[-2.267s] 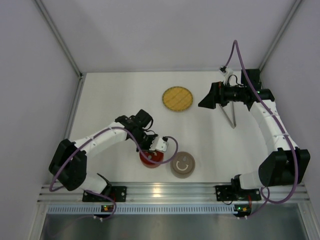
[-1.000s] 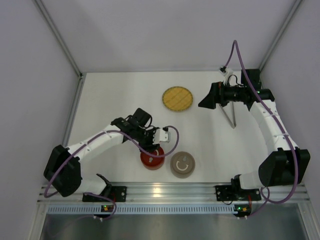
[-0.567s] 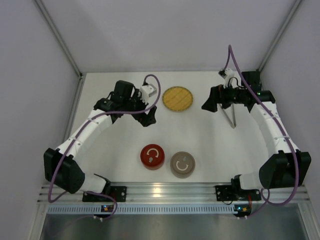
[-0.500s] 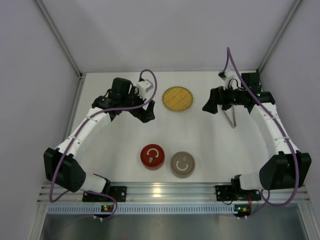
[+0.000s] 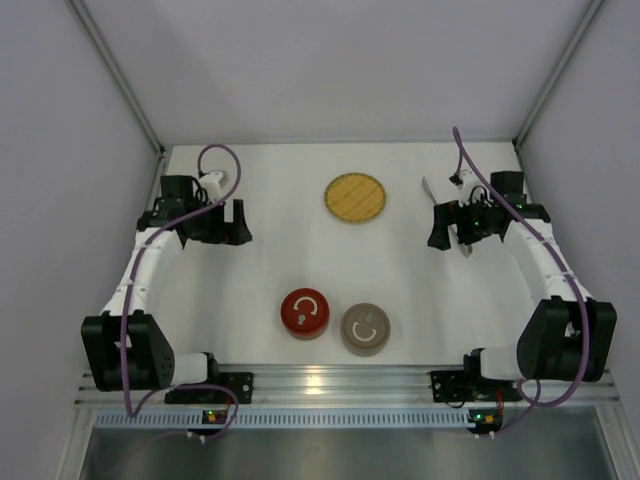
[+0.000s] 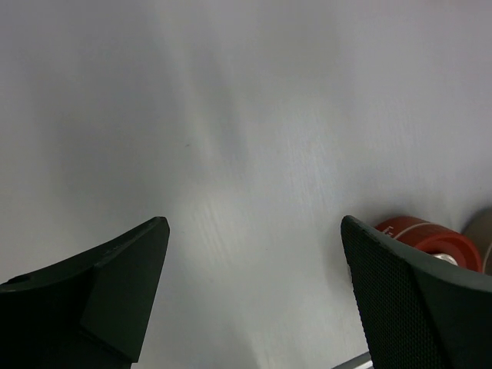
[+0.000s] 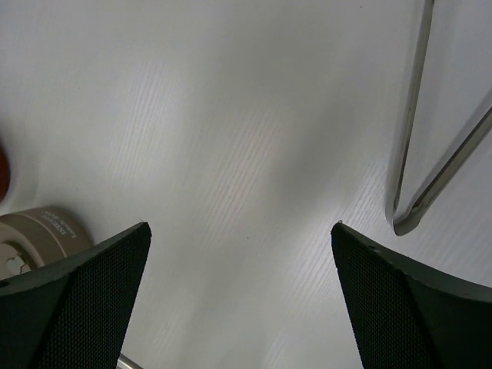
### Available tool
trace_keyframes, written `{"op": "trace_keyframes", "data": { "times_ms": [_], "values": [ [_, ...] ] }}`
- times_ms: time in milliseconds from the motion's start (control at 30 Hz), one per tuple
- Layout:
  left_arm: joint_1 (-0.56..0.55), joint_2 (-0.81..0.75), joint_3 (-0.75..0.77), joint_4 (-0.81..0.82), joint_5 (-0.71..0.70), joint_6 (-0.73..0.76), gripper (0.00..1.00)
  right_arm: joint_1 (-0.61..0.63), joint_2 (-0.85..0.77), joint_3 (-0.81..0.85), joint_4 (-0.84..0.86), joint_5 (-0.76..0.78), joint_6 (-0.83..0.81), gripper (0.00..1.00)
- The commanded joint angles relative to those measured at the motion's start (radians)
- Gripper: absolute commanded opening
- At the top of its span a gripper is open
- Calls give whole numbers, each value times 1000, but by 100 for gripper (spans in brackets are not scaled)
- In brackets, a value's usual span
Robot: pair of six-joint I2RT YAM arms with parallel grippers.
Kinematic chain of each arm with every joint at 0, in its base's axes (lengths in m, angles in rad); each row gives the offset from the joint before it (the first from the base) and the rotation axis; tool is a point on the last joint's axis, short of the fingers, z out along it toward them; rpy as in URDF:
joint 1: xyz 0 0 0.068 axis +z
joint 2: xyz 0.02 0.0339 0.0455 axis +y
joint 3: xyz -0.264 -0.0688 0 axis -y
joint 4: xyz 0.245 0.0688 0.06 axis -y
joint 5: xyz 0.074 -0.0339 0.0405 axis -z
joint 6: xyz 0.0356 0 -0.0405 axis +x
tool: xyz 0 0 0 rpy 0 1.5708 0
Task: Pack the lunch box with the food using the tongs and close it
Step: Reset both arms
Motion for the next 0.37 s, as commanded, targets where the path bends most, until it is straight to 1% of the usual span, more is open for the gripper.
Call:
{"op": "trace_keyframes", "data": {
  "times_ms": [0,133,333],
  "values": [
    [105,0,-23,15,10,15,98,-19,-5,-24,74,45,-39,99],
    [147,-10,-58,47,-29,26,98,-27,1,-33,88,49,-37,99],
    [147,-39,-64,61,-33,32,98,-30,-10,-51,103,49,-24,99]
  ]
}}
